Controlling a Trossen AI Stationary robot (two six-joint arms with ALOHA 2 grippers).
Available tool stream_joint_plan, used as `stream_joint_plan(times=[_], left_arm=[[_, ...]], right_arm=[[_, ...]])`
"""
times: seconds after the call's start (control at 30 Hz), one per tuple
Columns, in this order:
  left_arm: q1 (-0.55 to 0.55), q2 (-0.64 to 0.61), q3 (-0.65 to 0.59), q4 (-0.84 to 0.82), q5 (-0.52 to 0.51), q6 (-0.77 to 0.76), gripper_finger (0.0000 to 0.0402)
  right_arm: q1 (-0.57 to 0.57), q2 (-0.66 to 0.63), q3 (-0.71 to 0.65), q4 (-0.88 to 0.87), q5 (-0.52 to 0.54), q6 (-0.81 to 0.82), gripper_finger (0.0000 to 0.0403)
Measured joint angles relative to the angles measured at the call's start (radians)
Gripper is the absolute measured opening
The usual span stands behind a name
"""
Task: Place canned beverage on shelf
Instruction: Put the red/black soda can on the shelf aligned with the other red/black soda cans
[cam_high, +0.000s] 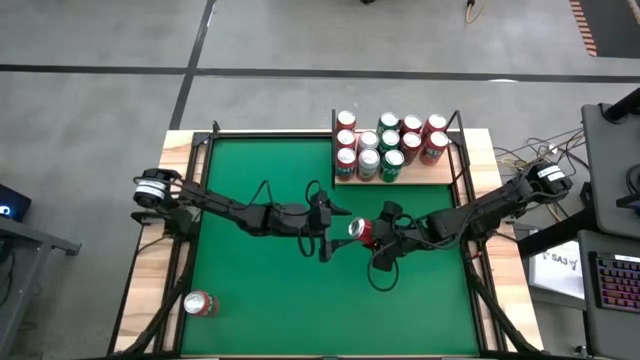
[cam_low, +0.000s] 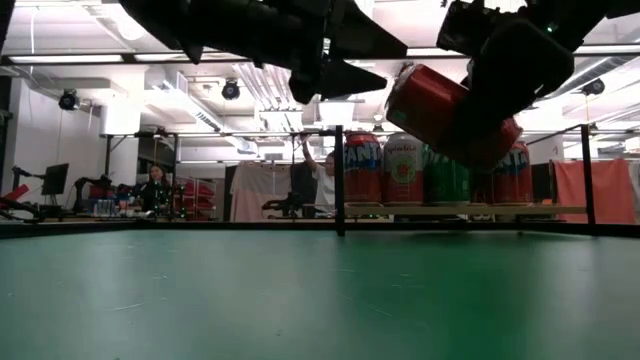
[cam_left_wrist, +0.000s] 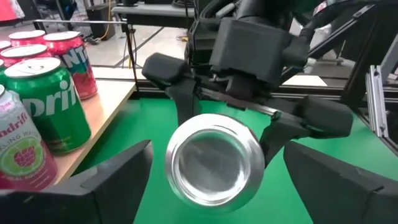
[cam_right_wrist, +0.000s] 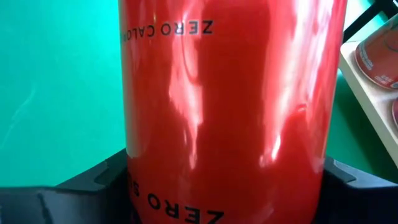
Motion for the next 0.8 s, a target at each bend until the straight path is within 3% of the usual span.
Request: stream_joint_plan(times=[0.3, 0.63, 0.8], left_arm=[[0.022, 0.014, 0.000, -0.019, 0.008, -0.051, 0.0396], [0.025, 0.050, 0.000, 0.033, -0.010, -0.006, 0.0359], [0.032, 0.050, 0.000, 0.054, 0.100, -0.007, 0.0359]], right_arm=[[0.000, 0.002, 0.000, -0.006, 0.000, -0.009, 0.0284], [-0.001, 0.003, 0.000, -0.021, -0.001, -0.004, 0.0284], [-0.001, 0.003, 0.000, -0.020, -0.001, 0.004, 0.0284]])
